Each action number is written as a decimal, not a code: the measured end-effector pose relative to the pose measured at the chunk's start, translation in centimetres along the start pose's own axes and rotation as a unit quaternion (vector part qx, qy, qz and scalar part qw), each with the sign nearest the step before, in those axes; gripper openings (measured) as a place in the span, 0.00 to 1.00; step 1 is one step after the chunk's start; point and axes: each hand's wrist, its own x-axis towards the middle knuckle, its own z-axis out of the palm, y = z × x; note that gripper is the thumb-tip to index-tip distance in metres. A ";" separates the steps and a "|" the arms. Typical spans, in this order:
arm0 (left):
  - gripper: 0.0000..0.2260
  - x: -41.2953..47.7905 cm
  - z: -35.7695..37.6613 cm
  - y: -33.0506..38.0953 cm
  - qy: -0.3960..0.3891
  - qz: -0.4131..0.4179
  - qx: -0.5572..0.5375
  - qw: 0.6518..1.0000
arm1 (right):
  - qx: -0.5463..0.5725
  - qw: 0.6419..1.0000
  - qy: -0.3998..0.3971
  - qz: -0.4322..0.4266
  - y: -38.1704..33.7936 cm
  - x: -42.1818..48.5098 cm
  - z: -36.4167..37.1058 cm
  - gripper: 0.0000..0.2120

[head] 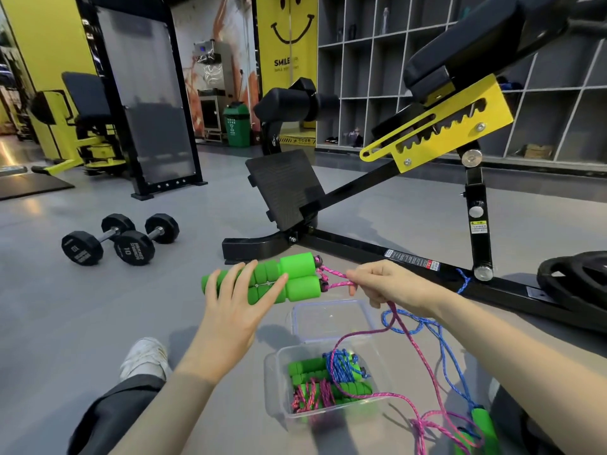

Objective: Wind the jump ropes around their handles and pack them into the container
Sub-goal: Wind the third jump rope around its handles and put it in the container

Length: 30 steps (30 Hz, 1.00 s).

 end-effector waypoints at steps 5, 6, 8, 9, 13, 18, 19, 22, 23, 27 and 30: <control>0.45 0.6 -0.3 1.0 0.024 0.004 -0.018 1.000 | -0.215 0.958 0.164 -0.092 1.2 0.5 0.1 0.17; 0.45 0.6 -0.4 1.2 0.033 0.004 -0.021 0.999 | -0.221 0.949 0.201 -0.102 1.7 0.7 0.4 0.17; 0.43 0.9 -0.5 1.5 0.055 0.004 -0.028 0.998 | -0.187 0.938 0.268 -0.113 2.7 0.9 1.4 0.16; 0.42 1.0 -0.7 1.7 0.065 0.006 -0.032 0.997 | -0.160 0.933 0.299 -0.119 3.1 0.9 2.1 0.15; 0.38 2.0 -1.4 2.8 0.104 0.014 -0.043 0.994 | -0.039 0.901 0.416 -0.116 4.2 0.8 5.6 0.16; 0.28 3.1 -1.7 4.3 0.126 0.003 -0.044 0.991 | 0.034 0.882 0.470 -0.022 3.8 1.1 10.5 0.13; 0.27 3.2 -1.6 4.4 0.128 0.000 -0.040 0.991 | 0.027 0.892 0.451 -0.019 3.5 1.1 11.2 0.12; 0.26 3.0 -1.2 4.2 0.120 -0.008 -0.024 0.992 | -0.043 0.937 0.347 -0.017 2.6 0.9 11.7 0.08; 0.26 2.8 -1.0 4.0 0.117 -0.010 -0.019 0.993 | -0.077 0.950 0.301 -0.010 2.4 0.7 11.5 0.06; 0.24 2.0 -0.4 3.6 0.113 -0.012 -0.007 0.993 | -0.199 0.972 0.111 0.049 1.4 -0.1 9.7 0.03; 0.22 1.9 -0.6 3.9 0.121 -0.024 -0.002 0.992 | -0.292 0.952 0.036 0.080 -0.1 -0.8 7.8 0.11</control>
